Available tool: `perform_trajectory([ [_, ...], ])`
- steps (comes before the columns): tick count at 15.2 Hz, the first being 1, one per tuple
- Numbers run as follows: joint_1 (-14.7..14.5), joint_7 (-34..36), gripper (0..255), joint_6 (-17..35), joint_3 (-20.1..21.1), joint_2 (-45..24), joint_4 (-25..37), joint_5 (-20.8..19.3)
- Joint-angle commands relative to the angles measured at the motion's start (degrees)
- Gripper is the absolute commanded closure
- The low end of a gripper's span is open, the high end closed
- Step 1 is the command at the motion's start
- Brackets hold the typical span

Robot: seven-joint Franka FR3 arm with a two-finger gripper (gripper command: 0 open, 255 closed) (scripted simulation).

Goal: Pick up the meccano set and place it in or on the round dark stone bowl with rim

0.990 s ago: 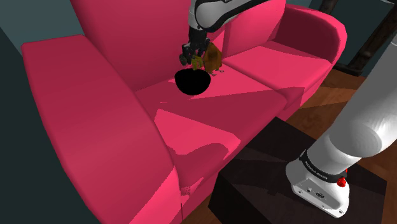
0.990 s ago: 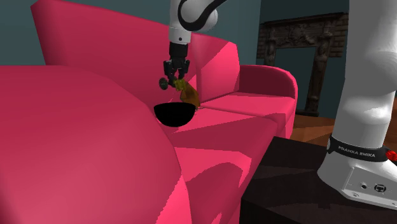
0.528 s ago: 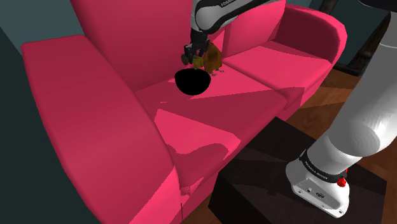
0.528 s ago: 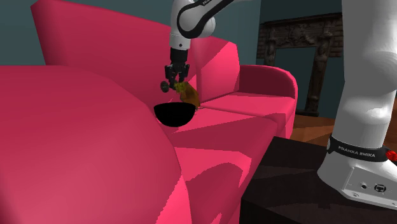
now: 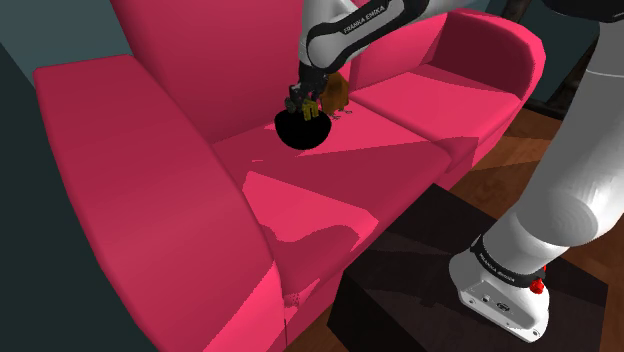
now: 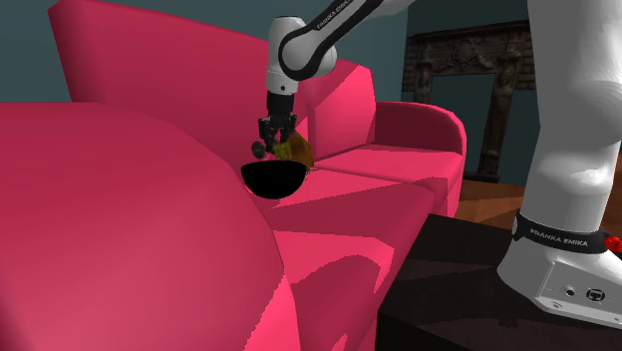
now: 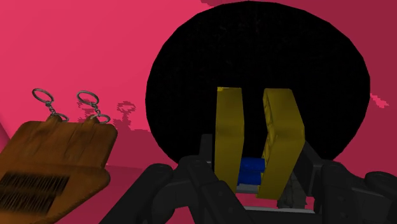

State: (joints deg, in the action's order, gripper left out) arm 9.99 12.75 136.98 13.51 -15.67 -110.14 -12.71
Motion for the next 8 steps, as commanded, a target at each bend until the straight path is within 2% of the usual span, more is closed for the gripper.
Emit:
perform_trajectory([
  [1,-0.07,0.4,255,1.42,-0.16,-0.58,-0.83,-0.44],
  [8,-0.21,0.89,255,2.85,-0.39,-1.5,-1.39,-1.0],
])
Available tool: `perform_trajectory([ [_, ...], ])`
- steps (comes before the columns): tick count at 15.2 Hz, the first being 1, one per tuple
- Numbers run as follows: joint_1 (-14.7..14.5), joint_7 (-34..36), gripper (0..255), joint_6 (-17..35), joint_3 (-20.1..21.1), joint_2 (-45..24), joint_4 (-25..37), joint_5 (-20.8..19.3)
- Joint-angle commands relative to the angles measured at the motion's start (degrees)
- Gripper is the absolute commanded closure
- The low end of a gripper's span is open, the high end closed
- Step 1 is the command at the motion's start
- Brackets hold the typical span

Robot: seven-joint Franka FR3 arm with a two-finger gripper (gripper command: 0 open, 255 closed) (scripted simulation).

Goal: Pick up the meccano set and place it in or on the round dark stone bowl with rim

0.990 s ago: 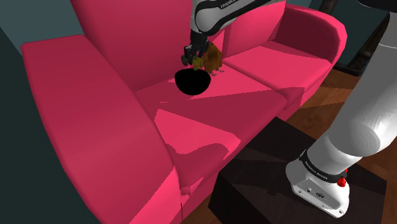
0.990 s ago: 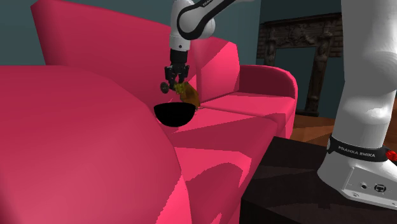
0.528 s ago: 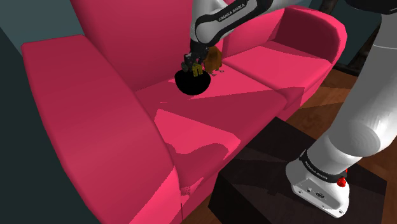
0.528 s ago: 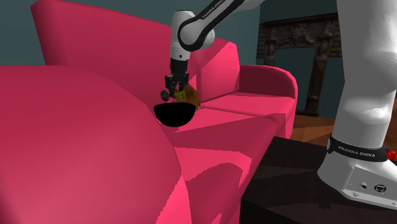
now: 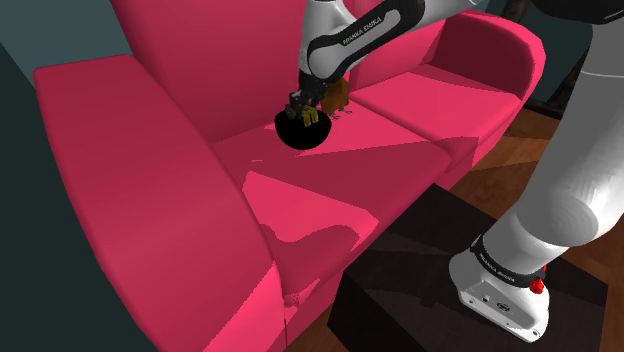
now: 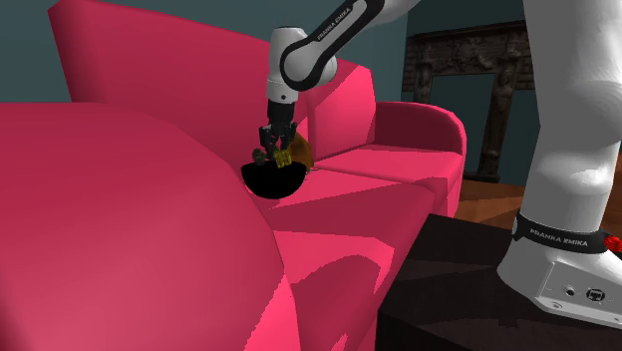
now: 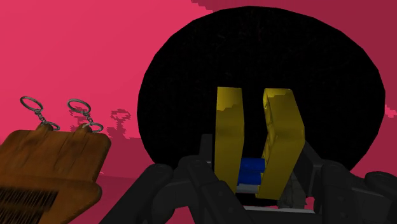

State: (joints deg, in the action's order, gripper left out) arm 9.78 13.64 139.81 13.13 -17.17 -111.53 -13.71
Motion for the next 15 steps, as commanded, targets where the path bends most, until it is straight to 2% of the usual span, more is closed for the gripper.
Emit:
perform_trajectory([
  [1,0.0,0.0,255,0.02,0.0,-0.01,0.01,-0.01],
  [3,0.0,0.0,255,0.02,0.0,-0.01,0.01,-0.01],
  [4,0.0,0.0,0,0.02,0.0,-0.01,0.01,-0.01],
  [9,0.0,0.0,0,0.02,0.0,-0.01,0.01,0.0],
  [13,0.45,-1.54,0,-5.26,1.0,5.23,0.28,2.38],
  [15,0.43,-1.55,0,-5.26,0.98,5.23,0.27,2.39],
])
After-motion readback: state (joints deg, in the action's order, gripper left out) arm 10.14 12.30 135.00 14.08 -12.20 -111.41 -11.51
